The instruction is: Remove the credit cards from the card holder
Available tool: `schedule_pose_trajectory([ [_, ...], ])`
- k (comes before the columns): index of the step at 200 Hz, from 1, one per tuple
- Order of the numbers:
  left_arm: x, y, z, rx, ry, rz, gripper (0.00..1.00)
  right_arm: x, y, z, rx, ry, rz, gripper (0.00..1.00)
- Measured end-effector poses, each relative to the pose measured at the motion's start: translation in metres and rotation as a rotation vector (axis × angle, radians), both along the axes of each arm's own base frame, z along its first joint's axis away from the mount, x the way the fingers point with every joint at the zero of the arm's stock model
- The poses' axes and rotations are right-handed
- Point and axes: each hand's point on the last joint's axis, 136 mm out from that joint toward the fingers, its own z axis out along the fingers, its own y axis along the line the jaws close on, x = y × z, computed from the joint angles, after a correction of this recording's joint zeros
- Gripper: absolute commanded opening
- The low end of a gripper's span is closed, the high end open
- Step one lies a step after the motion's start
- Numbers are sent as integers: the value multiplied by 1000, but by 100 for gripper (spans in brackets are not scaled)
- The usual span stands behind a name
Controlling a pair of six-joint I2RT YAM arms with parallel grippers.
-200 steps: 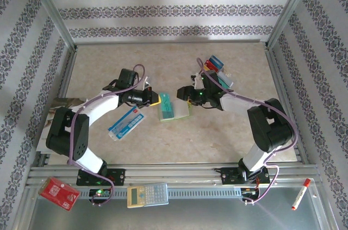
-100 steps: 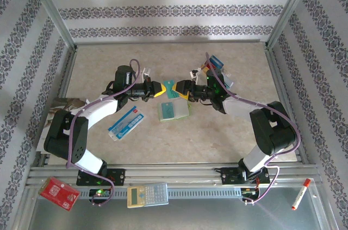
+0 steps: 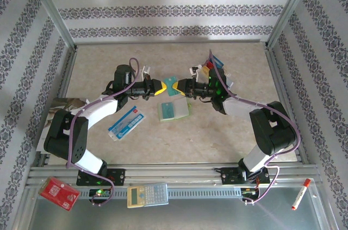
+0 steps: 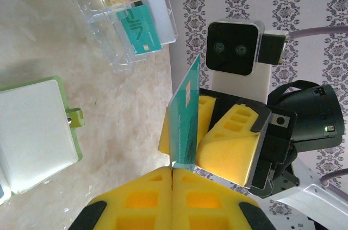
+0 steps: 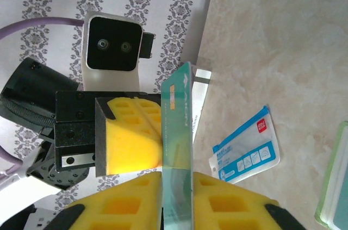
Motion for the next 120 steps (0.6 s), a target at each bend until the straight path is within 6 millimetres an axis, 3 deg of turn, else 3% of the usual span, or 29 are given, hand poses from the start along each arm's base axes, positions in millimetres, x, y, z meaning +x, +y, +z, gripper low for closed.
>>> schedule_pose_trajectory([
  [20,0,0,-1,6,-4,2,2,0,0,2,8,-8,6,1],
  [65,-3,12,-13,122,-13,41,45,1,-5,-9,-42,-27,-2,0],
  [97,0,37,-20,328,-43,132,60,13,-32,-35,-216,-40,-81,0],
  [120,2,56,-21,470,-61,185,69,23,-51,-40,-399,-101,-127,0],
])
